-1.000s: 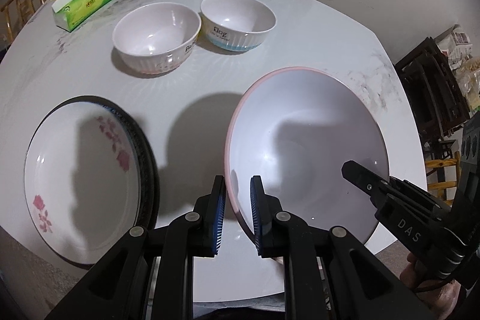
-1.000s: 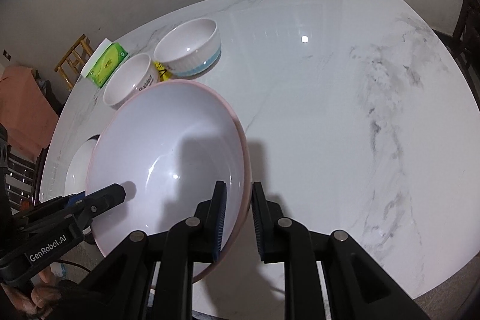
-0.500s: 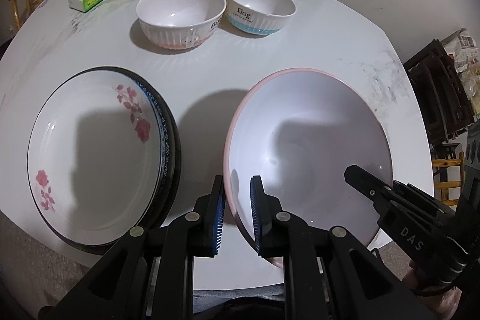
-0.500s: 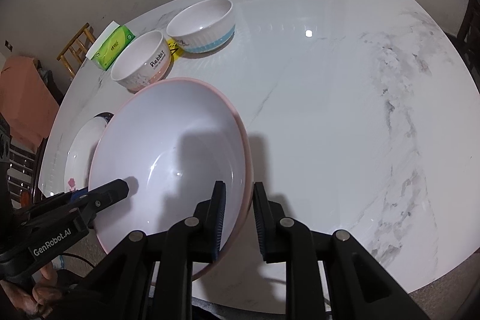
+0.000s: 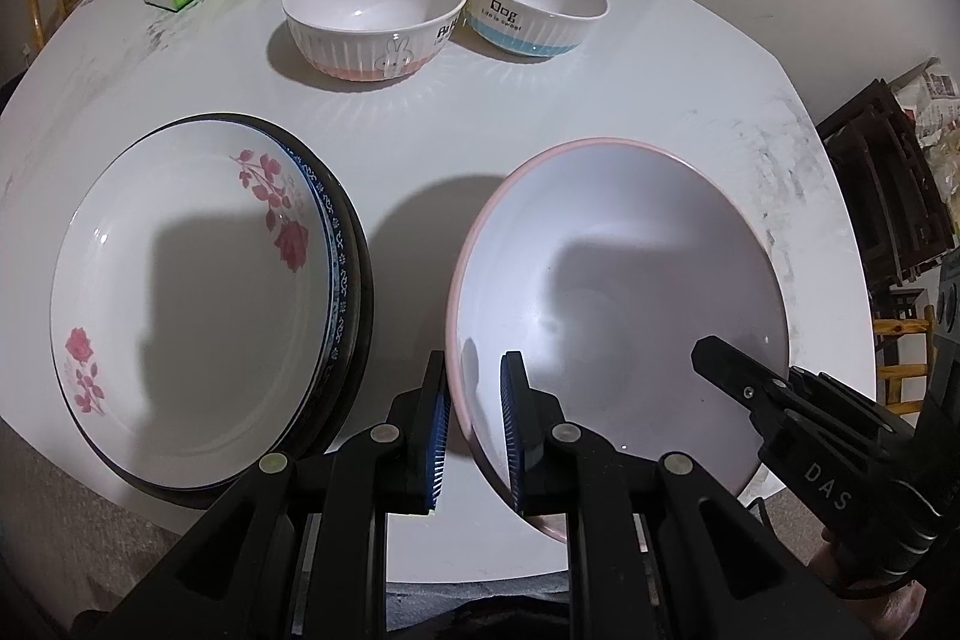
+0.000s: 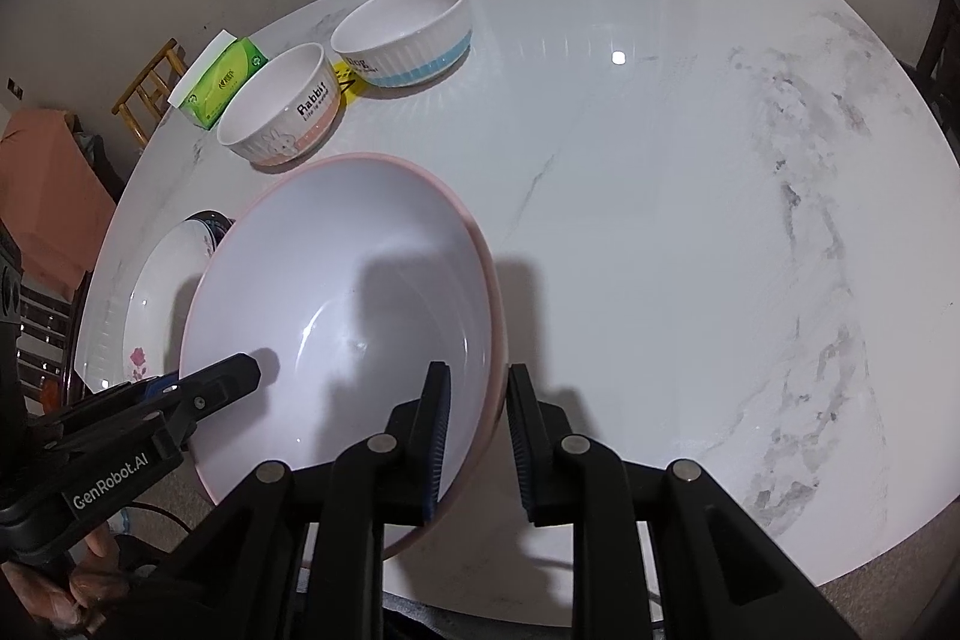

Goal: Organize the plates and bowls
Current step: 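Lift the pink bowl and carry it toward the plate stack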

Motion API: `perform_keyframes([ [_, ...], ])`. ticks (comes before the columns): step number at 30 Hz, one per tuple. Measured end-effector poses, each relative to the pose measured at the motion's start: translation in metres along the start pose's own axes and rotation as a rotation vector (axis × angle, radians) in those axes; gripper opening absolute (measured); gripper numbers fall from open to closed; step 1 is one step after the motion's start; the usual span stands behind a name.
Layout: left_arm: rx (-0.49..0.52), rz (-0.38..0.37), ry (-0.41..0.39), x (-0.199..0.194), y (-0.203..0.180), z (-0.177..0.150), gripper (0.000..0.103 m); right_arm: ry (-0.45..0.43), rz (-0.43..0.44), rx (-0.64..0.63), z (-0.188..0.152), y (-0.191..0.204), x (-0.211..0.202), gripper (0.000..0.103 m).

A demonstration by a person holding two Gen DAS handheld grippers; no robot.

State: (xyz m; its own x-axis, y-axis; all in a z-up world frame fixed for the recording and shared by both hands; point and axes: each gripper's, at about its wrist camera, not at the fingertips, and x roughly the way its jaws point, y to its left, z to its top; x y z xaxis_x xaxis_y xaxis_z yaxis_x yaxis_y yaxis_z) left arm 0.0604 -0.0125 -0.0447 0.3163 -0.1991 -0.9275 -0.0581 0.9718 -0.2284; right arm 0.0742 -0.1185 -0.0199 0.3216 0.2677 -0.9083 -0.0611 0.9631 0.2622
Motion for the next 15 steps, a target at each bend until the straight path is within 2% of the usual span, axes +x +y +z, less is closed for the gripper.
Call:
perform_keyframes([
  [15,-0.005,0.0,-0.005,0.0014,0.0007,0.0,0.013,-0.006,0.001,-0.006,0.001,0.002,0.0004,0.022],
])
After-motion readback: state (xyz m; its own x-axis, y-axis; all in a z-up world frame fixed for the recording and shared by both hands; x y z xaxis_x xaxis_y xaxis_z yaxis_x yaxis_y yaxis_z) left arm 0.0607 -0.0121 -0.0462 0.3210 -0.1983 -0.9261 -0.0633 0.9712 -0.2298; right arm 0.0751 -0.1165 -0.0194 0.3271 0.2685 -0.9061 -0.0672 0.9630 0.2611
